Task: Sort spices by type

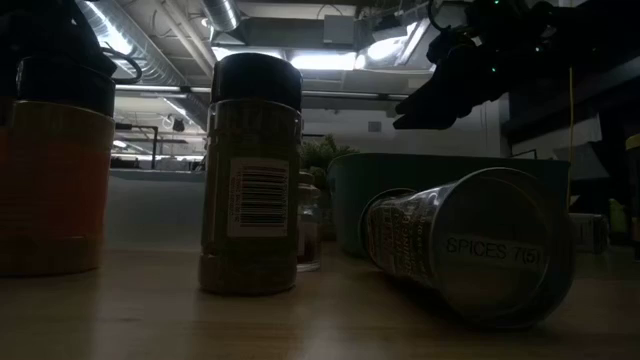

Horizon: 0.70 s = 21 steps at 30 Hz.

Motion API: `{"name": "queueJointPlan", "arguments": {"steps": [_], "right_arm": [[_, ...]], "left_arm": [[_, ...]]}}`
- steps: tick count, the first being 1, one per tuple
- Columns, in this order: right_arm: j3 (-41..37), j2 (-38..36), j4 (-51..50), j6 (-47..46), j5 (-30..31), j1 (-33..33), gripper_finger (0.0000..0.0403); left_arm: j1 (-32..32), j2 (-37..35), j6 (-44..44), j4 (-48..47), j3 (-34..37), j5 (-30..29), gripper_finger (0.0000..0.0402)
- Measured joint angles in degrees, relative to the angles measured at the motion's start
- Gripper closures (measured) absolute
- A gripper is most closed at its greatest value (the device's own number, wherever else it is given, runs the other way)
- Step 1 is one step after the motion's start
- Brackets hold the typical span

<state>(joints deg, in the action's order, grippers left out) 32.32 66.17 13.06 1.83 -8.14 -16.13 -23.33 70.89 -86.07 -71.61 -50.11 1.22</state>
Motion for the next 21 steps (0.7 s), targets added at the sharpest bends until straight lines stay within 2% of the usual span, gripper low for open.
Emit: {"name": "queueJointPlan", "arguments": {"steps": [15, 21], "right_arm": [[-0.02, 0.0, -0.14, 0.0, 0.0, -0.01, 0.0052], [-0.02, 0.0, -0.43, 0.0, -0.02, -0.01, 0.0052]], "left_arm": [[0.0, 3.04, 2.52, 1.16, 0.0, -0.47, 0.0024], [0.0, 3.04, 2.52, 1.74, 0.0, -0.47, 0.0063]]}}
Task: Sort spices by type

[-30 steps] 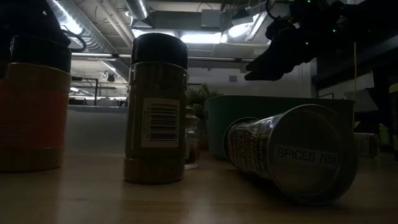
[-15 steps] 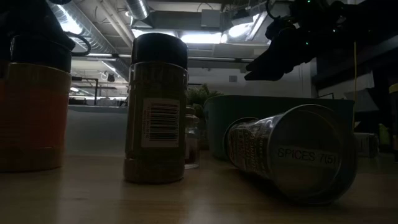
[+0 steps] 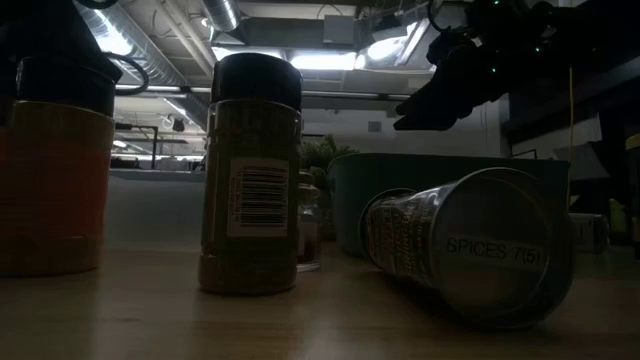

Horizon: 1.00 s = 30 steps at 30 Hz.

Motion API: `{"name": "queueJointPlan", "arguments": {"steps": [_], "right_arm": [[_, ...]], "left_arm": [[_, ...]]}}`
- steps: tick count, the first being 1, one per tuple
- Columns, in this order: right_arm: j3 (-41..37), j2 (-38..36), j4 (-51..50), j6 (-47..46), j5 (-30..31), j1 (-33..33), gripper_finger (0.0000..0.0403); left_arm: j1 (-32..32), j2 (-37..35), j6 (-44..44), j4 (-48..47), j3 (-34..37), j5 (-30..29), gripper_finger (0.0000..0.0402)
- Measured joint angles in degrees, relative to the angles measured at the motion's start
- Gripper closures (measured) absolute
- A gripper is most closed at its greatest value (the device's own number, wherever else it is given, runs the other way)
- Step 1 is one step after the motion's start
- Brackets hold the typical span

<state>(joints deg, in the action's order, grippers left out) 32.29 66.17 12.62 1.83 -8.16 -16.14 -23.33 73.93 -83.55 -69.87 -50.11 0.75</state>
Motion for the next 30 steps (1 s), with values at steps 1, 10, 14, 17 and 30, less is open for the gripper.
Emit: {"name": "queueJointPlan", "arguments": {"steps": [1, 10, 14, 17, 30], "right_arm": [[0.0, 0.0, 0.0, 0.0, 0.02, 0.0, 0.0052], [0.0, -0.01, 0.0, 0.0, 0.02, 0.01, 0.0052], [0.0, -0.01, -0.06, 0.0, 0.02, 0.0, 0.0052], [0.0, 0.0, -0.35, 0.0, 0.02, 0.01, 0.0052], [0.0, -0.01, -0.34, 0.0, 0.02, 0.01, 0.0052]], "left_arm": [[0.0, 0.0, -0.01, 0.04, 0.0, 0.0, 0.0073], [0.09, -0.48, -1.06, 0.11, -0.06, 0.62, 0.0141], [0.1, -1.96, -3.32, 0.02, 0.02, 0.72, 0.0141], [0.11, -3.23, -4.36, 0.02, -0.01, 0.74, 0.0141], [0.11, -13.07, -7.4, -2.01, -2.35, 0.86, 0.0141]]}}
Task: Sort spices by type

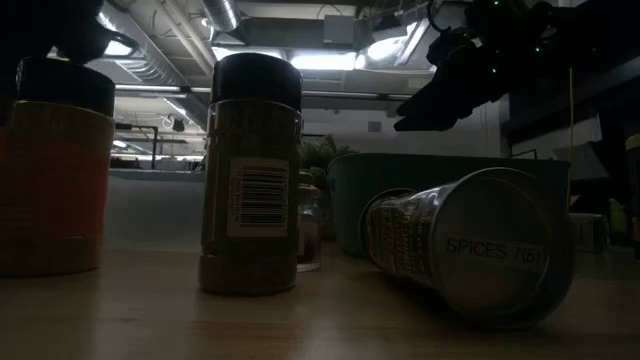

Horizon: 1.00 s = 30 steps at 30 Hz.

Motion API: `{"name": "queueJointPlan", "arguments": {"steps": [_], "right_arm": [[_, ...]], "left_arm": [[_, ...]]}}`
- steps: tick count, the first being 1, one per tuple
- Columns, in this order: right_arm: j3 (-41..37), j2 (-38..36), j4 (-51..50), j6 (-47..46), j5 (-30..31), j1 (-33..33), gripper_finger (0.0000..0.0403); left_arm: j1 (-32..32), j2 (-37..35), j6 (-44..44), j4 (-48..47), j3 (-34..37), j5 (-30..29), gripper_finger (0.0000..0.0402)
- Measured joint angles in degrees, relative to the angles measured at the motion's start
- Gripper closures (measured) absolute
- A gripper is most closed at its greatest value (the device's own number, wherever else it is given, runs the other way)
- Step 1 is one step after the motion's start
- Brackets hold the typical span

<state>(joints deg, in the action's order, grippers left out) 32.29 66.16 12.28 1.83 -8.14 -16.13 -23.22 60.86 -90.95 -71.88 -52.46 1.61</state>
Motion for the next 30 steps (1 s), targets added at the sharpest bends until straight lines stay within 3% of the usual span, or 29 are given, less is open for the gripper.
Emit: {"name": "queueJointPlan", "arguments": {"steps": [13, 22, 30], "right_arm": [[0.0, 0.01, -0.03, 0.0, 0.0, 0.01, 0.0052], [0.0, -0.01, -0.05, 0.0, 0.0, 0.01, 0.0052], [0.0, -0.01, -0.05, 0.0, 0.0, 0.01, 0.0052]], "left_arm": [[2.69, -9.64, -2.83, 1.05, -1.02, -1.95, 0.0139], [8.72, -12.88, 4.91, 6.72, -1.02, -5.61, 0.0139], [16.18, -12.73, 17.06, 16.85, -1.02, -6.32, 0.0139]]}}
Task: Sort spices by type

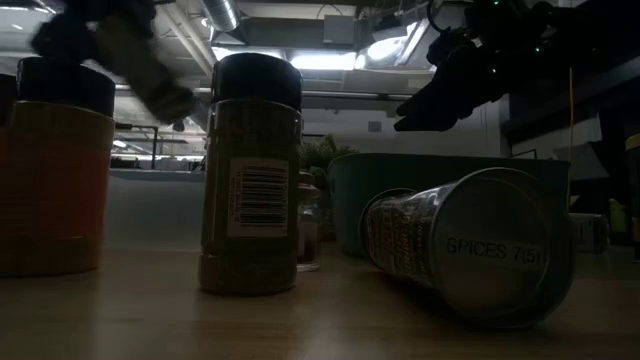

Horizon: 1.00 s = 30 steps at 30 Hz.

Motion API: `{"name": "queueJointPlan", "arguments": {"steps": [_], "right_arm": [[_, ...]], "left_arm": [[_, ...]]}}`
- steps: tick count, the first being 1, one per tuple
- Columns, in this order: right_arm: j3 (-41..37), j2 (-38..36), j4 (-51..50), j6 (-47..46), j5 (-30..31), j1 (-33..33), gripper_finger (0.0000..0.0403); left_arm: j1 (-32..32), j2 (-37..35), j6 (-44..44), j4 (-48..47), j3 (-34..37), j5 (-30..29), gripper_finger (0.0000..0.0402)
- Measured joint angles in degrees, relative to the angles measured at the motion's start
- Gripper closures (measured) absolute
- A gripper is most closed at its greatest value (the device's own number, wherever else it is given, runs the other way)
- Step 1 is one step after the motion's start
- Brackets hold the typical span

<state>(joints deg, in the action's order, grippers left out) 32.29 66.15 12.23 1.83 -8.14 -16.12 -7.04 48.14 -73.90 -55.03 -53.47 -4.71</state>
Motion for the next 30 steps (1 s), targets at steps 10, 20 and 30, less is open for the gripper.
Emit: {"name": "queueJointPlan", "arguments": {"steps": [10, 20, 30], "right_arm": [[0.0, 0.0, 0.0, 0.0, 0.0, -0.02, 0.0052], [0.0, 0.0, -0.02, 0.0, 0.0, 0.0, 0.0052], [0.0, 0.02, -0.13, 0.0, 0.0, 0.0, 0.0052]], "left_arm": [[13.21, 0.48, 16.89, 17.9, 0.0, -0.03, 0.0137], [26.85, 9.31, 30.75, 29.43, 0.0, 8.86, 0.0136], [40.45, 23.1, 46.19, 23.28, -10.97, 12.15, 0.0135]]}}
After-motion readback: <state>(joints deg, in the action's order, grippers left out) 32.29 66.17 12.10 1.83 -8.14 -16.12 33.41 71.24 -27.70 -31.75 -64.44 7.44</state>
